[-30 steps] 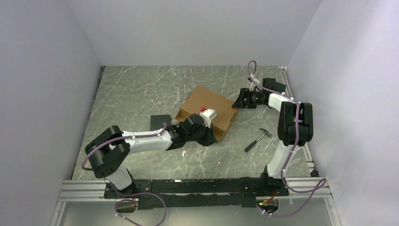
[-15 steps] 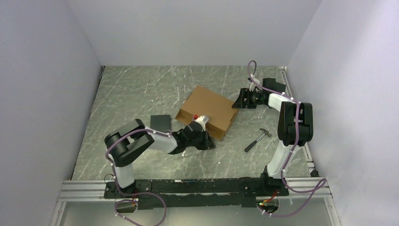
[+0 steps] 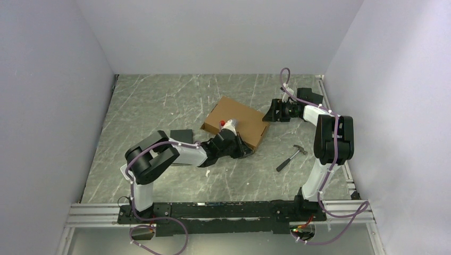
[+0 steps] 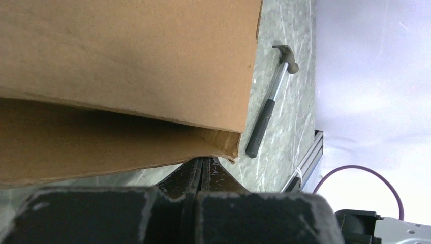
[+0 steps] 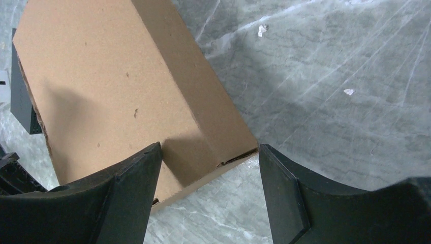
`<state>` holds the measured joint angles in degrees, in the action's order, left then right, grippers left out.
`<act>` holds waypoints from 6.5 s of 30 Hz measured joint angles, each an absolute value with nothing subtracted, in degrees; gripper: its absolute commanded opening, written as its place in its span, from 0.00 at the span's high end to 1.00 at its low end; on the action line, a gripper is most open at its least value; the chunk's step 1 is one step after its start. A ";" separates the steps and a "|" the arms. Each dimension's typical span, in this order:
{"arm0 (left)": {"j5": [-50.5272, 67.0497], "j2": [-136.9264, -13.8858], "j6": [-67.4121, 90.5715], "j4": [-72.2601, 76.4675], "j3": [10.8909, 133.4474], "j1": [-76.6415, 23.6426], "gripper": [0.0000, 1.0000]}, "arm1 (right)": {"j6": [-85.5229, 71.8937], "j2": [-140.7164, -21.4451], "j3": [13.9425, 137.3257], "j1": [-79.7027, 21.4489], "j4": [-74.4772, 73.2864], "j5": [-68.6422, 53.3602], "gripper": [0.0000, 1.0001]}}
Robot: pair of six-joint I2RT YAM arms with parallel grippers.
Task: Fold the paper box
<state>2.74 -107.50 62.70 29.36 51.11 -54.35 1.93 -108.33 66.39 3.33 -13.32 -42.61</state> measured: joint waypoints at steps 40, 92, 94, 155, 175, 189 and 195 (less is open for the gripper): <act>-1.41 -92.49 49.41 2.74 44.58 -28.25 1.00 | 1.96 -108.33 66.57 3.18 -12.69 -42.02 0.27; 26.74 -118.34 56.47 15.79 70.08 -14.76 0.45 | 2.48 -108.31 66.59 2.92 -12.36 -41.98 0.25; 27.03 -119.61 56.86 15.03 71.22 -14.85 0.60 | 2.55 -108.31 66.59 2.83 -12.36 -41.95 0.25; 25.39 -104.95 64.84 28.21 46.81 -19.70 0.22 | 12.71 -126.43 95.35 -4.32 -29.65 -50.70 0.41; 24.56 -111.39 56.29 12.01 63.22 -19.75 0.61 | 14.44 -125.56 94.15 -4.01 -29.26 -50.46 0.47; 19.62 -98.13 49.69 8.93 53.34 -19.88 0.24 | 14.33 -121.64 88.31 -5.69 -28.88 -50.17 0.44; 19.22 -103.77 51.35 5.91 58.13 -18.90 0.23 | 14.35 -121.64 88.31 -5.69 -28.91 -50.17 0.44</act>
<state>19.22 -103.77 51.35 5.91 58.13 -18.90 14.35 -121.64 88.31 -5.69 -28.91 -50.17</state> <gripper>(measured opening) 0.765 0.558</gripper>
